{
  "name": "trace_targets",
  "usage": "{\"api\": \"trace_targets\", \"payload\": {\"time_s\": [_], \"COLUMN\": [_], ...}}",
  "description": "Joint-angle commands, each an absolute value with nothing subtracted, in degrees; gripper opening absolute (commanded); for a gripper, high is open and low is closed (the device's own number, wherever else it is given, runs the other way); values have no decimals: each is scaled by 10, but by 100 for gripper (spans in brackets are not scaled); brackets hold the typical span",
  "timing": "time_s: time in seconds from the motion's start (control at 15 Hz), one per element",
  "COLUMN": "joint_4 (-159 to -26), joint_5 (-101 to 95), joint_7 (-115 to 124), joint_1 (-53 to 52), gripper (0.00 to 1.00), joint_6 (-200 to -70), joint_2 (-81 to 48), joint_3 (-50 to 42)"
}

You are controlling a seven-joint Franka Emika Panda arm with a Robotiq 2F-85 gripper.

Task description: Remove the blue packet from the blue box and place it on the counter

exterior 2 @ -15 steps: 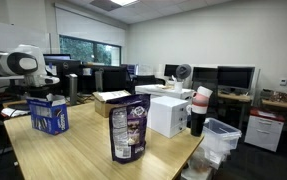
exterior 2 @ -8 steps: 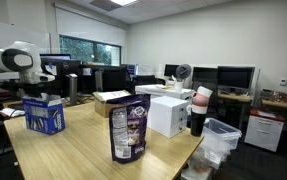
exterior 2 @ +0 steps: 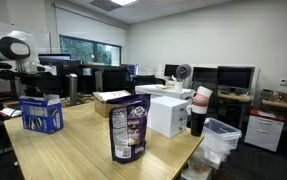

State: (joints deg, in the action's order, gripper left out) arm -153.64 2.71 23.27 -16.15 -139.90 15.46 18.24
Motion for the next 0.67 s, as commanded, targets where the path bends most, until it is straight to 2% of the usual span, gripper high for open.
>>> {"api": "trace_targets", "payload": {"time_s": [0.0, 0.6], "joint_4": [-1524, -1479], "joint_5": [38, 30], "joint_7": [230, 235], "joint_1": [-163, -161], "gripper": [5, 5], "joint_6": [-1360, -1283], "joint_2": [188, 239], "joint_3": [186, 196]}}
